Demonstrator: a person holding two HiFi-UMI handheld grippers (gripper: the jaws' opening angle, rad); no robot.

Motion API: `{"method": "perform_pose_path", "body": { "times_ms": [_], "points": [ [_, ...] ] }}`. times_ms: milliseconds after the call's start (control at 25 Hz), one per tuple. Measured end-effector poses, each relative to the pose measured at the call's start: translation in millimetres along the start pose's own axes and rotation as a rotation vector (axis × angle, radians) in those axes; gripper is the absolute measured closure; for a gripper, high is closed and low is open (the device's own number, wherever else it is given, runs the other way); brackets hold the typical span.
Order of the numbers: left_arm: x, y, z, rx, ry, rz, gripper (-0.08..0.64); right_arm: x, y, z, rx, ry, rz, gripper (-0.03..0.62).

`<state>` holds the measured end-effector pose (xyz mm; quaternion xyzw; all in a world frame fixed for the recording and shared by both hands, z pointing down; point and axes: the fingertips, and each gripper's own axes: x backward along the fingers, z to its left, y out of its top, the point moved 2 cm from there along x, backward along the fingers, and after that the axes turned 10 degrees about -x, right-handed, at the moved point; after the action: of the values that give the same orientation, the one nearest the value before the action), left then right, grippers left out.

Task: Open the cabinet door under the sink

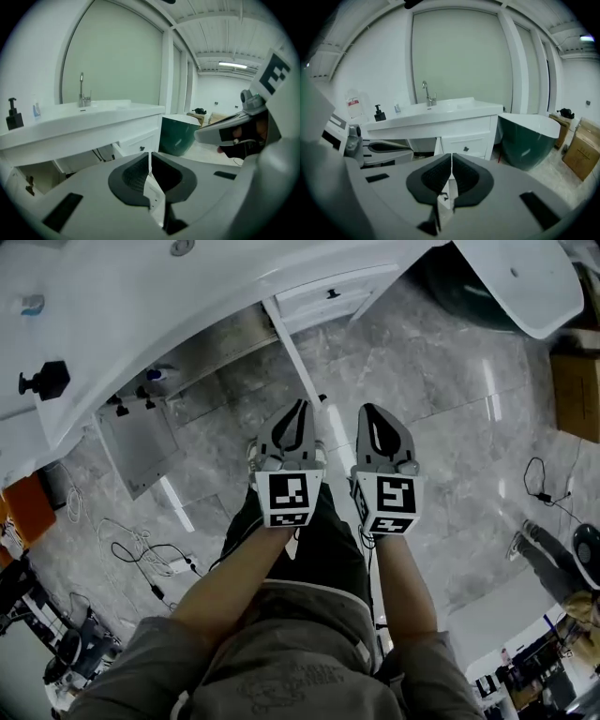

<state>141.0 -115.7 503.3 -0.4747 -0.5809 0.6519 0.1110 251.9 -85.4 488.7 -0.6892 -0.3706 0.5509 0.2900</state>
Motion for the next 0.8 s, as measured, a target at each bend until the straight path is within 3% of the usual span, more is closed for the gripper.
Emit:
{"method": "perform_pose_path", "body": {
  "times_ms": [320,480,800],
  "points": [
    [40,80,69,-0.032,0.097,-0.090,0.528,16,114,63,0.114,0.080,-0.103,0.563],
    [67,126,108,-0.047,0.167,-0.167,0.528,25,173,100,0.165,0.136,-0.209,0.563],
    [136,187,180,-0.062,0.290,-0.279,0.528,60,251,188,0.256,0.251,-0.337,0.563]
  ]
}}
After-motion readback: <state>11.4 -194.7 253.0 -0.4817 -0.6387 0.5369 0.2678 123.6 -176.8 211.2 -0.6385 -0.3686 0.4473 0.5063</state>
